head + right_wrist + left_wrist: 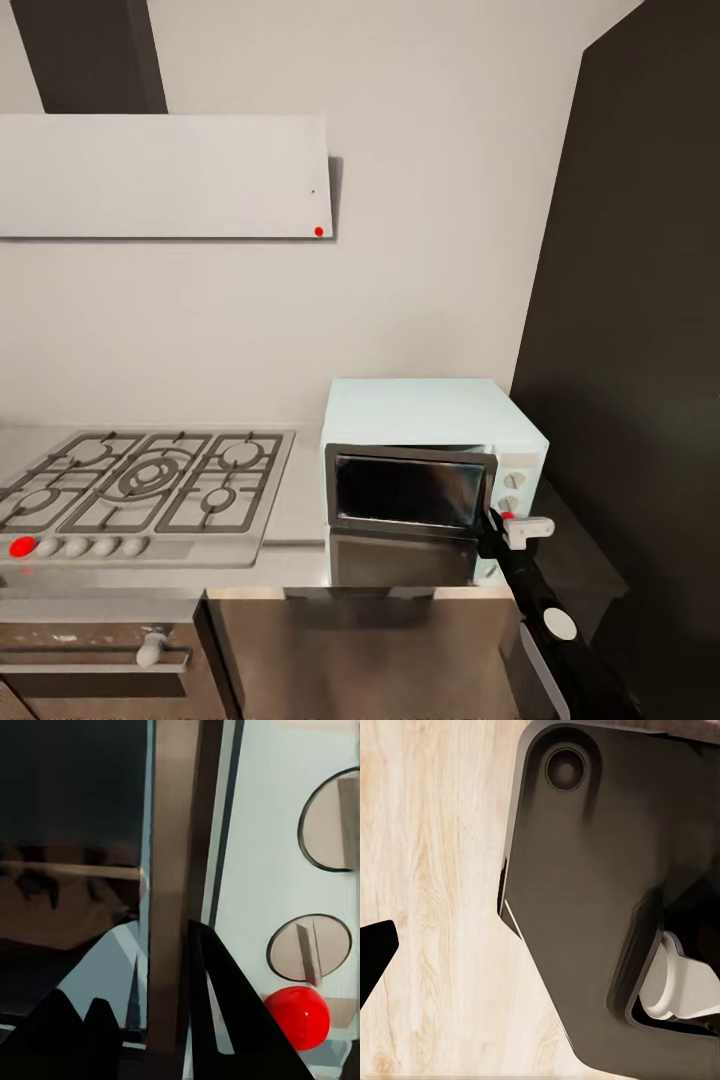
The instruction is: In the kitchen, take the popcorn bag from the countertop, put it into the microwave, and heat it until the popcorn is cooked so the cooked popcorn ends up inside the bag.
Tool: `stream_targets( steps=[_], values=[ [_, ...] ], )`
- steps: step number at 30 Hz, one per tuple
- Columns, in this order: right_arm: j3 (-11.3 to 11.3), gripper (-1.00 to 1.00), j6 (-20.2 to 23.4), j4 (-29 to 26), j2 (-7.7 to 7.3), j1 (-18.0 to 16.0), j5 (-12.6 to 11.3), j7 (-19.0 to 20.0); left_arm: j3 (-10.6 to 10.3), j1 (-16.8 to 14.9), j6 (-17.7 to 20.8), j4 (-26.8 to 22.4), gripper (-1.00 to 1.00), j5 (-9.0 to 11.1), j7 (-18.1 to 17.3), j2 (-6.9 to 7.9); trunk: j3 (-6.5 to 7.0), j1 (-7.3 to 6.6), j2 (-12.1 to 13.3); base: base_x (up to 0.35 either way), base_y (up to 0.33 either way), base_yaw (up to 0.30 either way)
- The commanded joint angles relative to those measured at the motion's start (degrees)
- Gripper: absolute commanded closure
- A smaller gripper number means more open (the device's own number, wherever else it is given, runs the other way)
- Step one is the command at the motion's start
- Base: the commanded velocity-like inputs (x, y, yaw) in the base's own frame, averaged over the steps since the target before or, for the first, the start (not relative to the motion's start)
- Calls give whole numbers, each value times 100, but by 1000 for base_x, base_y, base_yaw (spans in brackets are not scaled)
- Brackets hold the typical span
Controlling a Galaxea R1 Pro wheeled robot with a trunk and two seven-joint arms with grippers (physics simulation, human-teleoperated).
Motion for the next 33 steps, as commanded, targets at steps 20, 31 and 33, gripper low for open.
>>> stream_targets(
  steps=[20,31,33],
  values=[
    [-7,100,-9,8,-3,-1,-28,11,35,0,-18,-8,-100,5,1,-55,-3,2,-3,-123,0,0],
    [-5,100,-18,8,-3,-1,-28,11,35,0,-18,-7,-100,5,1,-61,-3,2,-3,-57,0,0],
    [-5,100,-18,8,-3,-1,-28,11,35,0,-18,-5,-100,5,1,-56,-3,2,-3,-279,0,0]
  ],
)
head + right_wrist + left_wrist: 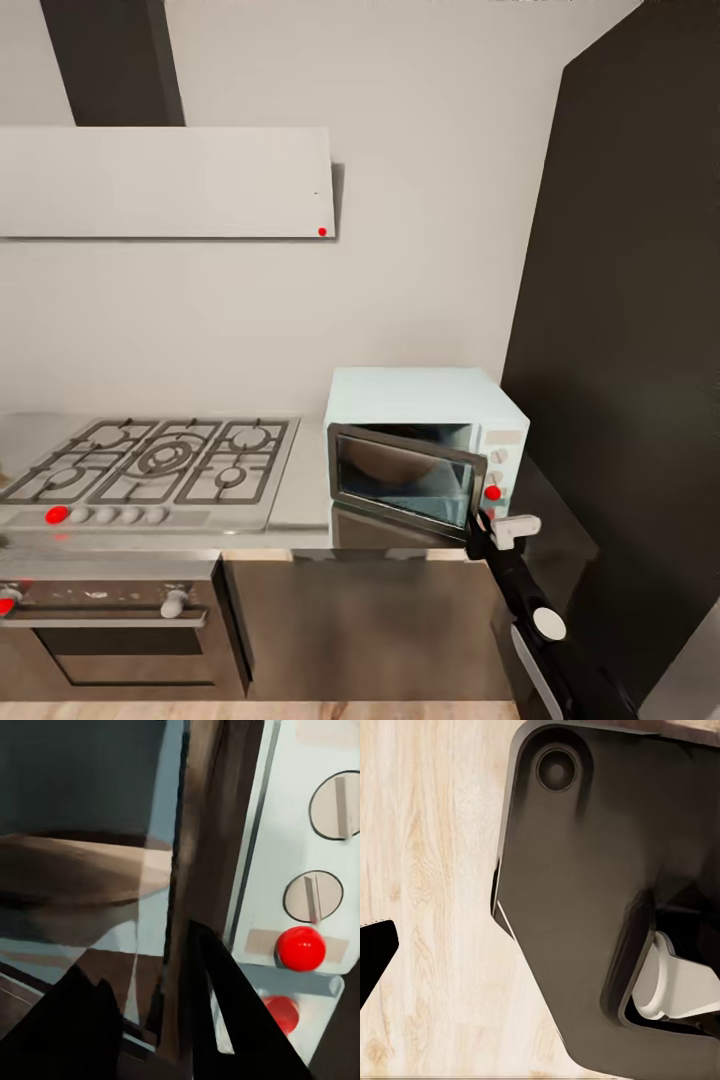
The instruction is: In the kitchen, take the popcorn bag from the countertop, put it into the microwave, and heat it until the popcorn is cooked so the cooked popcorn ends up inside the bag.
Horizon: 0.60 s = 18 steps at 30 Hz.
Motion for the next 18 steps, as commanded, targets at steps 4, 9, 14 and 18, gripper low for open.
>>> stream_targets(
  steps=[4,9,14,18],
  values=[
    [-377,100,-19,38,-6,-1,-67,33,30,1,3,1,-100,4,1,2,-4,-1,-3,-79,0,0],
    [111,100,-43,32,-82,-1,86,-20,22,1,3,-3,-100,5,1,-14,-2,-1,-3,-5,0,0],
    [166,100,-136,30,-115,-1,434,-119,29,1,3,-3,-100,5,1,-15,-2,-1,-3,0,0,0],
    [197,100,-232,30,-120,-1,775,-273,28,1,3,-4,-100,5,1,-14,-2,-1,-3,0,0,0]
  ],
)
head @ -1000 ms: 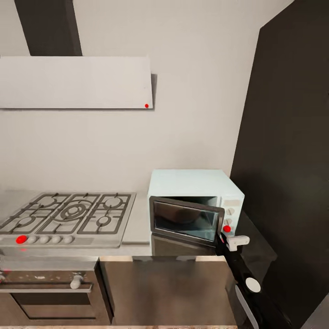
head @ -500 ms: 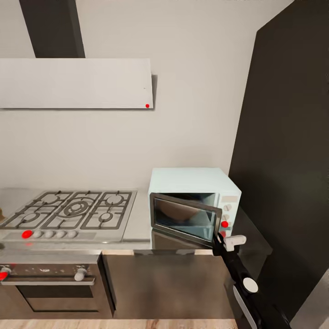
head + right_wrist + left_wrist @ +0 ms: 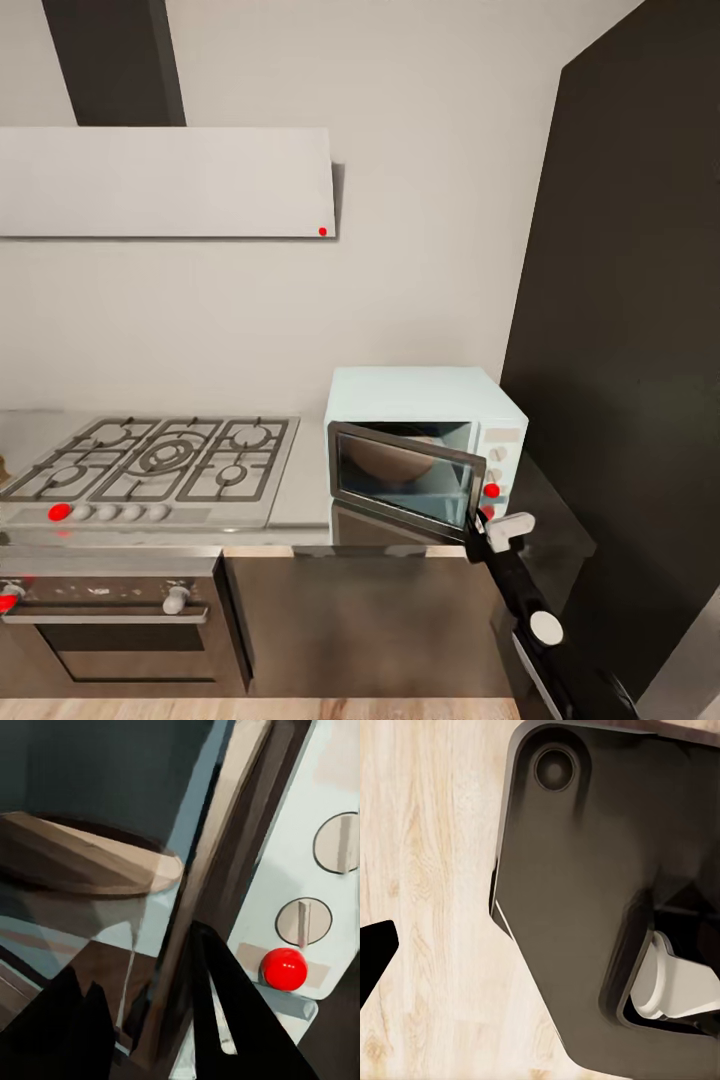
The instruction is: In the kitchen, take the popcorn bag from the countertop, put it into the microwave, and heat it until the popcorn is cooked so the cooked popcorn ends up inside the bag.
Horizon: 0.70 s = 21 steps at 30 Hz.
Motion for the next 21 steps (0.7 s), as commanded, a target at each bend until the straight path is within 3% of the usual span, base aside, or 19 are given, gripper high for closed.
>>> stream_targets(
  steps=[1,8,9,12,13,21],
  values=[
    [-27,100,-45,-8,-6,-6,5,14,28,1,2,-2,-100,5,1,-1,-1,1,-7,-10,0,0],
    [184,100,-145,21,-6,-6,627,-371,29,1,2,-3,-100,5,1,-2,-1,1,-7,-103,0,0],
    [200,-100,-150,27,-6,-6,728,-437,30,1,2,-3,-100,5,1,-2,-1,1,-7,-10,0,0],
    [103,-100,-247,-8,-6,-6,630,-341,26,-1,2,-3,-100,5,1,-2,-1,1,-7,-3,0,0],
    [-146,-100,-293,-8,-6,-6,-909,319,27,0,2,-1,-100,5,1,-2,-1,1,-7,-1,0,0],
    [-148,-100,-295,-8,-6,-6,-909,319,25,1,2,-1,-100,5,1,-2,-1,1,-7,0,0,0]
  ],
)
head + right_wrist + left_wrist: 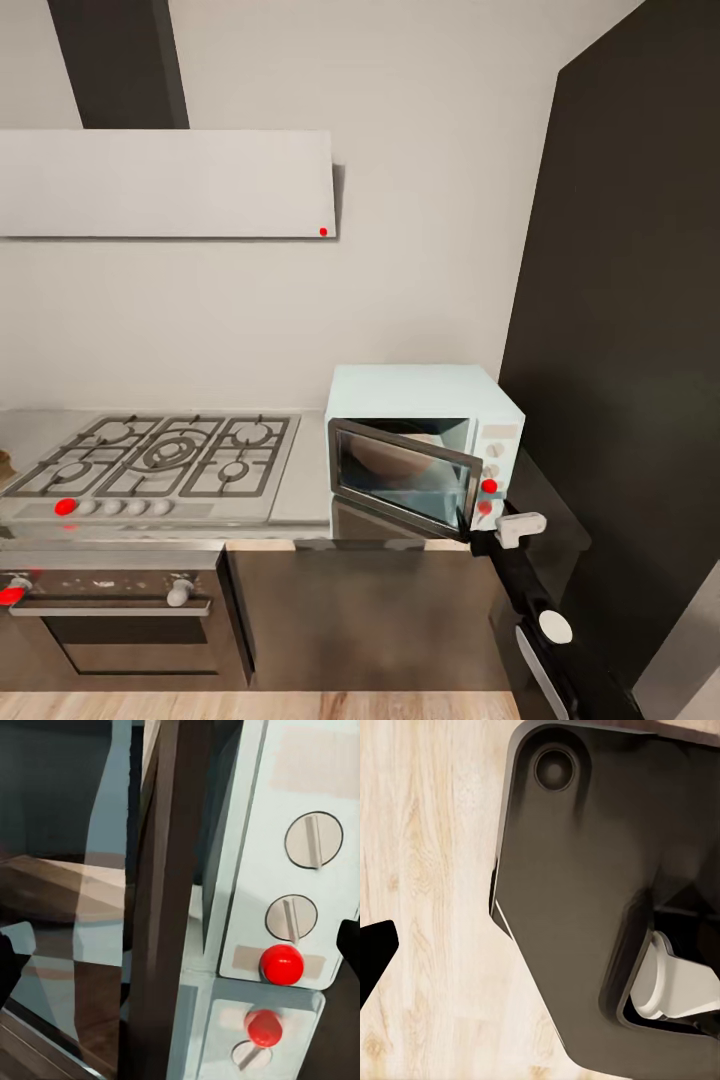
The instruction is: In the kitchen, take the popcorn bag from the countertop, put it into the microwave, and heat it until the popcorn is cooked so the cooked popcorn ends up inside the bag.
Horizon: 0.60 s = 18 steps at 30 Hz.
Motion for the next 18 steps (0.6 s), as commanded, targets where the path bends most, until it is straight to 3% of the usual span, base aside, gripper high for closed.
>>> stream_targets(
  steps=[1,10,18],
  values=[
    [8,-100,-18,4,-3,-2,-2,8,26,-2,2,0,-100,5,2,0,-2,2,-4,0,0,0],
    [12,-100,-9,4,-3,-2,-2,8,24,-1,2,-2,-100,5,2,0,-2,2,-4,-218,-152,0],
    [3,-100,-9,4,-3,-2,-2,8,24,-1,2,-2,-100,5,2,0,-2,2,-4,-8,-55,0]
  ],
)
